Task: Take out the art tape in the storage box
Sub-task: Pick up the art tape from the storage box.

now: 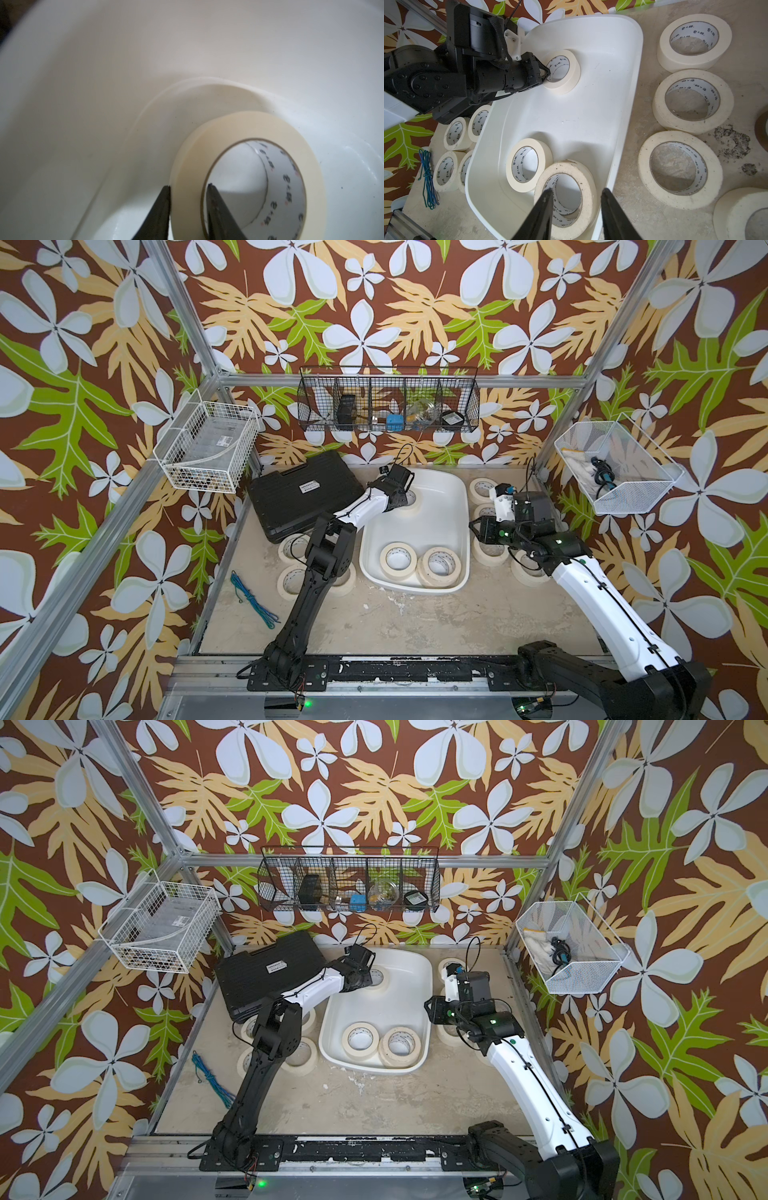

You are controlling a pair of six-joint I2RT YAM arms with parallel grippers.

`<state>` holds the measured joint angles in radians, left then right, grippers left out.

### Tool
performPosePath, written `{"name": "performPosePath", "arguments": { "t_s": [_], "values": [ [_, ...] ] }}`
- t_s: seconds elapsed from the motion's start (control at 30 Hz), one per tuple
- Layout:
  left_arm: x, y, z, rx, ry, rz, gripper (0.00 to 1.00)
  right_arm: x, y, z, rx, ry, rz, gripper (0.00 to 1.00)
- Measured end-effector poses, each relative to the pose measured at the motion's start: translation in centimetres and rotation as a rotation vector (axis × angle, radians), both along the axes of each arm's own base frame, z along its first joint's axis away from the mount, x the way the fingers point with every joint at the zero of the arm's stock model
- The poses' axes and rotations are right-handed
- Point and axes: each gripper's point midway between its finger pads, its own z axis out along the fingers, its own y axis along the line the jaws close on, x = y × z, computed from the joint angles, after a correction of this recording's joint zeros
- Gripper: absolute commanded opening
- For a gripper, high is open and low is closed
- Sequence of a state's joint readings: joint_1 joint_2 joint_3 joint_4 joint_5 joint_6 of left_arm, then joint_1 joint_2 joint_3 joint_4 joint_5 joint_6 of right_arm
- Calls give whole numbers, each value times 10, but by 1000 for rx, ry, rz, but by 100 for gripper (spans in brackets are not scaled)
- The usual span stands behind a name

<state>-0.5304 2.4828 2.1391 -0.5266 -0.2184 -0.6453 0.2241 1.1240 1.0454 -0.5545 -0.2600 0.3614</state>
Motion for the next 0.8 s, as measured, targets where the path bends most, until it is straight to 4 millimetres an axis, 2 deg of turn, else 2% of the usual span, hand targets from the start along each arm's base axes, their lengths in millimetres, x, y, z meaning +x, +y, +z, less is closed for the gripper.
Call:
{"name": "performPosePath", "arguments": {
  "t_s": [0.2, 0.3, 0.47, 0.57, 0.7, 0.8],
  "values": [
    [-6, 1, 5, -9, 12, -3, 20, -1, 0, -3, -1, 8, 1, 42],
    [-11, 1, 19, -14, 7, -9, 19, -2, 0, -4, -1, 9, 1, 42],
    [-20, 1, 68, -29, -50, -39, 18, -2, 0, -5, -1, 10, 1, 42],
    [-35, 3, 101, -30, -82, -70, 18, -2, 0, -7, -2, 16, 1, 42],
    [-73, 12, 144, -28, -107, -111, 18, -2, 0, -9, -2, 19, 1, 42],
    [-104, 22, 169, -32, -120, -132, 18, -1, 0, -11, -3, 24, 1, 42]
  ]
}}
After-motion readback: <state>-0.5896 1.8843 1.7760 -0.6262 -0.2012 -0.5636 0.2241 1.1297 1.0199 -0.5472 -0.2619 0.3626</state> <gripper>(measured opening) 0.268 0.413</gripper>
